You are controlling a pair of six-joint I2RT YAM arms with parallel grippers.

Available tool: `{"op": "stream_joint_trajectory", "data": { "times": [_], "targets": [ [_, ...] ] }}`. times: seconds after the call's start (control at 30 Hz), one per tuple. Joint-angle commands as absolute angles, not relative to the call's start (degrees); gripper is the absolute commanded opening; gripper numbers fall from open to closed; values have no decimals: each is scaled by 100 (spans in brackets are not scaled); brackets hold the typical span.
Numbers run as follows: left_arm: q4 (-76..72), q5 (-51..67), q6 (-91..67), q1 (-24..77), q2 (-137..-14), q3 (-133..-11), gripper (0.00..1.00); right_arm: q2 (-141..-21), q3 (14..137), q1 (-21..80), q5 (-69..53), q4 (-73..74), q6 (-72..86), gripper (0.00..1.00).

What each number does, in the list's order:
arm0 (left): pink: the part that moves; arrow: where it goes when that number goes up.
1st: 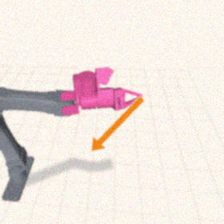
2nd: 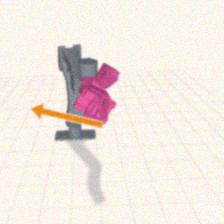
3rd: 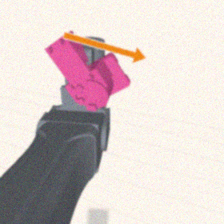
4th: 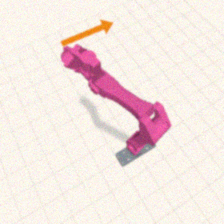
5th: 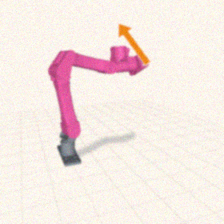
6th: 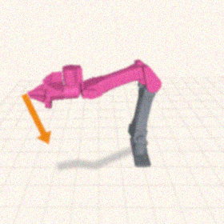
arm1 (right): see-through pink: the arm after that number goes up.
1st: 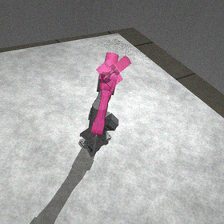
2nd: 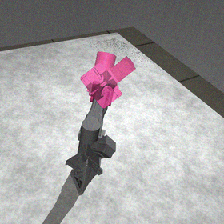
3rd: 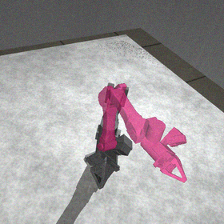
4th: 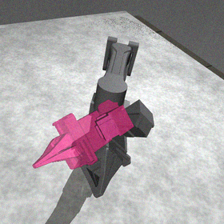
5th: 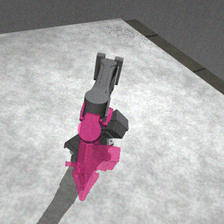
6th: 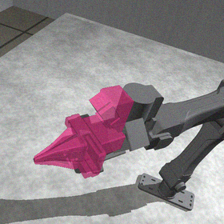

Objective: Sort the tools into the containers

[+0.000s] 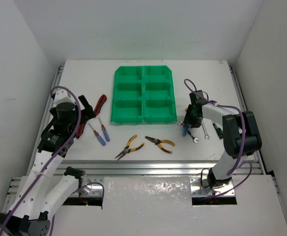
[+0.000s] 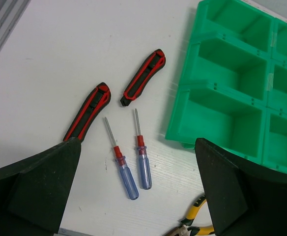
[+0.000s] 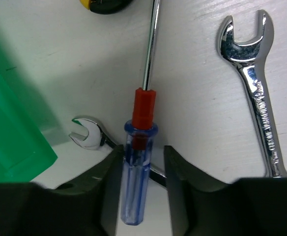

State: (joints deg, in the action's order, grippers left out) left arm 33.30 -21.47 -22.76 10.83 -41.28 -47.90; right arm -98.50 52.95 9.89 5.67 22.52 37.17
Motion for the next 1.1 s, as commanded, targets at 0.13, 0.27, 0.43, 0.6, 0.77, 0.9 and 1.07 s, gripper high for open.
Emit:
{"op": "stream_joint_trajectory", "data": {
  "times": [0.13, 0.27, 0.43, 0.6, 0.77, 0.9, 1.07],
  "targets": [
    [3120, -2039, -2188, 1072, -4148, -4860, 100, -9677, 5300, 993, 483, 2021, 3683, 15],
    [3146, -2065, -2241, 1072, -4175, -4852, 100, -8592, 5098, 1063, 746, 1882, 3289, 5],
    [3636, -2521, -2882, 1072, -4709, -5001, 100, -7647, 4720, 1283, 72, 846, 1711, 0],
    [4464, -2883, -4076, 1072, -5641, -5194, 100, -7444, 4422, 1748, -2060, -569, -382, 0],
    [4553, -2347, -5281, 1072, -6187, -4791, 100, -8619, 5717, 1837, -2942, -318, -2002, 0],
    [4430, -2584, -5633, 1072, -6328, -4615, 100, -9226, 6405, 1898, -3471, 263, -2618, 1],
    [4061, -2567, -5722, 1081, -6626, -4246, 100, -9790, 6802, 1951, -3428, 465, -2865, 13]
  ]
}}
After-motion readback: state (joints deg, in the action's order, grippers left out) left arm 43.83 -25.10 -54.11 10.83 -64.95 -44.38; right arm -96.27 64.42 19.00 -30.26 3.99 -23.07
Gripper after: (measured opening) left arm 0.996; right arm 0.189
